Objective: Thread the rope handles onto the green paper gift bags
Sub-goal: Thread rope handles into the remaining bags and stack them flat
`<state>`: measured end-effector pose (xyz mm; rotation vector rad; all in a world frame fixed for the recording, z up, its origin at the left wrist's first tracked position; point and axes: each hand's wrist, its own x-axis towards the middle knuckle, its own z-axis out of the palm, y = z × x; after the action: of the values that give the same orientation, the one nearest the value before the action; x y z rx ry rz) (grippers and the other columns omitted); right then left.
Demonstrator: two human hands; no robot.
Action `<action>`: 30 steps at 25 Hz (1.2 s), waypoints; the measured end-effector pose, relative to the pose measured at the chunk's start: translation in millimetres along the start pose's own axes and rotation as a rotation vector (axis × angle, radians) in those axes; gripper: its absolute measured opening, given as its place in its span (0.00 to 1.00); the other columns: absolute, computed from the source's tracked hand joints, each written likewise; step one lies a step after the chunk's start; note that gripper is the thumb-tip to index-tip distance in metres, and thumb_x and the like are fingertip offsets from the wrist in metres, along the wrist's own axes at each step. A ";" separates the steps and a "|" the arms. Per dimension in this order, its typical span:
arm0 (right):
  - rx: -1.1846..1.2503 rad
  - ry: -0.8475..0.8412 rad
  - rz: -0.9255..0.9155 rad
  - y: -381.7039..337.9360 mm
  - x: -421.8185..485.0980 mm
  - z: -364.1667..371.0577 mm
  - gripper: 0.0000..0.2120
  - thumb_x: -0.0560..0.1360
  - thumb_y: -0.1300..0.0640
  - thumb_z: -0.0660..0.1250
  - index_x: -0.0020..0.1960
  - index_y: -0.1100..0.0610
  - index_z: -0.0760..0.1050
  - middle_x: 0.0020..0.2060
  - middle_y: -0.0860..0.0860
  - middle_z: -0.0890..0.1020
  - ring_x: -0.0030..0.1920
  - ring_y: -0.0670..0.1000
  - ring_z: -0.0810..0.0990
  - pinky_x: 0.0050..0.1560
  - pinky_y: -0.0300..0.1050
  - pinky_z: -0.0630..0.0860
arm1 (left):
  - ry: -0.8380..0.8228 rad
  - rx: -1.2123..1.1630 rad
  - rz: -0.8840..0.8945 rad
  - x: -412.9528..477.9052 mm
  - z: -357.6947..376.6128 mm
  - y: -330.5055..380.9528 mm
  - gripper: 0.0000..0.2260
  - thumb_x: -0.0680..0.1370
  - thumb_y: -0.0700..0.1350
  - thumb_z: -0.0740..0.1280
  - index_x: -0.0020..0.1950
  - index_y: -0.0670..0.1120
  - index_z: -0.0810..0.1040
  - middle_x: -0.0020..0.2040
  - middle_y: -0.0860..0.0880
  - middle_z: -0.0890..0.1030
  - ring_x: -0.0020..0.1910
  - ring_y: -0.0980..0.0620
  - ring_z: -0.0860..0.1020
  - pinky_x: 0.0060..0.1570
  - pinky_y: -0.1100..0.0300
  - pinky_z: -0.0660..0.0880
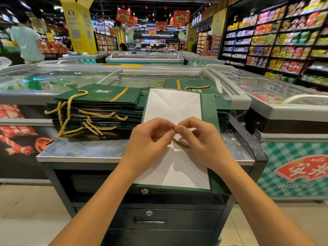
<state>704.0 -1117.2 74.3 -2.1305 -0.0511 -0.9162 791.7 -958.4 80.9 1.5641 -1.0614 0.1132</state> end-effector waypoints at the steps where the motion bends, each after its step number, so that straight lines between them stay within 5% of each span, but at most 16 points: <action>1: 0.006 0.010 0.005 -1.9 0.9 -0.3 0.07 0.81 0.55 0.69 0.49 0.58 0.82 0.40 0.47 0.84 0.35 0.53 0.83 0.37 0.56 0.79 | 0.013 -0.023 -0.026 0.4 0.5 -1.2 0.05 0.77 0.38 0.72 0.51 0.45 0.84 0.42 0.52 0.85 0.39 0.50 0.84 0.43 0.55 0.82; 6: -0.230 0.377 -0.022 -0.9 4.4 -24.9 0.08 0.81 0.55 0.68 0.50 0.59 0.82 0.43 0.49 0.83 0.43 0.48 0.81 0.45 0.46 0.78 | 0.059 -0.093 -0.154 0.3 0.5 -0.2 0.03 0.77 0.37 0.72 0.47 0.45 0.83 0.37 0.47 0.84 0.36 0.46 0.83 0.40 0.55 0.82; 8: -0.377 0.467 0.157 7.6 5.5 -48.8 0.08 0.80 0.56 0.68 0.56 0.58 0.81 0.48 0.52 0.82 0.48 0.51 0.79 0.51 0.47 0.76 | 0.045 -0.046 -0.164 0.0 1.7 -0.4 0.04 0.77 0.39 0.72 0.46 0.48 0.83 0.38 0.49 0.84 0.37 0.49 0.82 0.40 0.54 0.82; 10: -0.412 0.367 0.368 14.5 4.1 -61.6 0.14 0.79 0.55 0.68 0.63 0.56 0.80 0.50 0.52 0.82 0.48 0.51 0.79 0.51 0.44 0.73 | 0.043 -0.009 -0.162 0.2 2.7 -0.7 0.04 0.77 0.40 0.72 0.45 0.50 0.83 0.38 0.51 0.83 0.35 0.54 0.79 0.40 0.55 0.80; 13: -0.298 0.293 0.396 15.4 -1.0 -58.7 0.11 0.77 0.56 0.71 0.60 0.52 0.82 0.42 0.46 0.83 0.42 0.44 0.79 0.44 0.41 0.74 | 0.044 0.006 -0.159 1.4 3.3 -0.6 0.05 0.77 0.41 0.72 0.45 0.51 0.83 0.38 0.52 0.83 0.35 0.54 0.79 0.39 0.57 0.80; 17: -0.199 0.343 0.357 15.2 -2.9 -60.6 0.13 0.76 0.57 0.74 0.59 0.48 0.82 0.50 0.49 0.82 0.42 0.44 0.79 0.46 0.40 0.77 | -0.016 0.060 -0.186 5.6 7.8 4.4 0.05 0.77 0.42 0.72 0.44 0.53 0.83 0.38 0.53 0.83 0.36 0.50 0.81 0.41 0.53 0.81; 20: 0.259 0.351 0.421 15.1 -3.0 -62.5 0.12 0.75 0.63 0.75 0.56 0.53 0.83 0.48 0.53 0.87 0.46 0.47 0.85 0.47 0.39 0.82 | -0.048 0.174 -0.182 17.6 16.9 9.1 0.04 0.76 0.46 0.71 0.43 0.55 0.82 0.38 0.57 0.83 0.33 0.54 0.81 0.40 0.55 0.79; 23: 0.396 0.325 0.451 15.9 -7.5 -65.2 0.10 0.77 0.64 0.72 0.56 0.55 0.82 0.48 0.51 0.88 0.51 0.51 0.87 0.48 0.44 0.84 | -0.061 0.162 -0.130 33.0 32.7 14.6 0.02 0.73 0.49 0.69 0.42 0.55 0.81 0.37 0.57 0.82 0.32 0.53 0.81 0.39 0.49 0.80; 30: 0.423 0.238 0.472 7.7 -9.6 -66.6 0.08 0.78 0.65 0.70 0.57 0.58 0.81 0.47 0.54 0.88 0.48 0.57 0.87 0.49 0.71 0.81 | 0.050 0.313 0.095 58.4 68.2 19.7 0.03 0.75 0.44 0.71 0.42 0.49 0.78 0.40 0.54 0.76 0.38 0.56 0.74 0.37 0.61 0.73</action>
<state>659.8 -1165.8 91.1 -1.5384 0.3362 -0.7836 780.7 -1045.2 109.0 1.7793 -1.1175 0.3978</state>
